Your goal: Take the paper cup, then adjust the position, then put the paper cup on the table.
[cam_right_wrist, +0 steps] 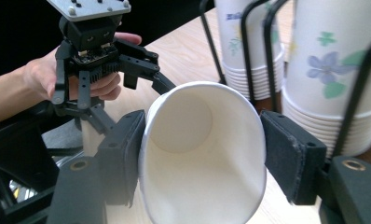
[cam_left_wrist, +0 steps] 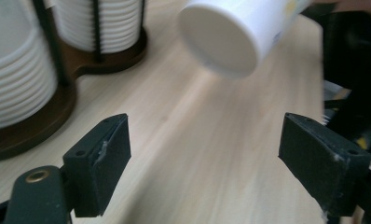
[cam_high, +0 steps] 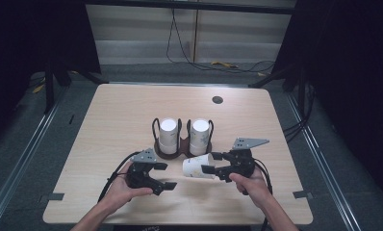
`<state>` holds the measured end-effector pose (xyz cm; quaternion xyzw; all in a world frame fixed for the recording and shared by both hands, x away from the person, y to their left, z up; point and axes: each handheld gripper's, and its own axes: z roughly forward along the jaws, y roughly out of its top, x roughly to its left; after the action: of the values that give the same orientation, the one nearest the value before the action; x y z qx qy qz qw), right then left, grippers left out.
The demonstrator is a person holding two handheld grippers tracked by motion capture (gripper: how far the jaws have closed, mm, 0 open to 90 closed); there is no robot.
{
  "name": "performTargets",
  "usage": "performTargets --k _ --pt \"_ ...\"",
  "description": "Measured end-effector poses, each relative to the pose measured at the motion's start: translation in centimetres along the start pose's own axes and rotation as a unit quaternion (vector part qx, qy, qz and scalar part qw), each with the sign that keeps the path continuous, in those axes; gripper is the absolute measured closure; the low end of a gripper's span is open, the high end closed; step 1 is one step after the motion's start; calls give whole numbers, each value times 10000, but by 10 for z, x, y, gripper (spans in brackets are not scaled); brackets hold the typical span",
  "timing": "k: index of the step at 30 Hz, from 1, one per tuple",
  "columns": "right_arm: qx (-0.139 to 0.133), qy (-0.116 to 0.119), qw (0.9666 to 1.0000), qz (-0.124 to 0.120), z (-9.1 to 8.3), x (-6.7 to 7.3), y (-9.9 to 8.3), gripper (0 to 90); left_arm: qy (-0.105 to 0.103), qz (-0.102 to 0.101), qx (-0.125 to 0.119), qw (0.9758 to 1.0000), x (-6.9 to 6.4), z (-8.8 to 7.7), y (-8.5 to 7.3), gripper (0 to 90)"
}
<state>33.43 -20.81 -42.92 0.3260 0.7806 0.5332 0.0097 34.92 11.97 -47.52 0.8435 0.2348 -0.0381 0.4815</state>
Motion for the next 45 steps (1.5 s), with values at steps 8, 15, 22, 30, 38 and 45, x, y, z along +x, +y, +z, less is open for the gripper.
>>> performTargets --k 8,15,22,30,38,45 --pt "107 -746 9970 196 -20 -13 4 343 208 -112 -232 9995 11 -17 -5 168" --pt "359 -1239 9915 174 -27 -21 6 341 345 -77 -244 9991 14 -27 -11 162" --pt "443 -1577 9860 320 -33 -33 13 336 458 -145 -242 9986 19 -29 -18 180" --pt "741 -2004 9762 383 -35 -46 10 336 504 -69 37 9987 23 -23 -21 160" --pt "848 -2282 9685 524 -41 -61 21 334 563 -200 47 9982 28 -26 -23 161" --pt "1041 -2483 9616 532 -40 -70 29 334 635 -219 -39 9977 31 -28 -23 161"
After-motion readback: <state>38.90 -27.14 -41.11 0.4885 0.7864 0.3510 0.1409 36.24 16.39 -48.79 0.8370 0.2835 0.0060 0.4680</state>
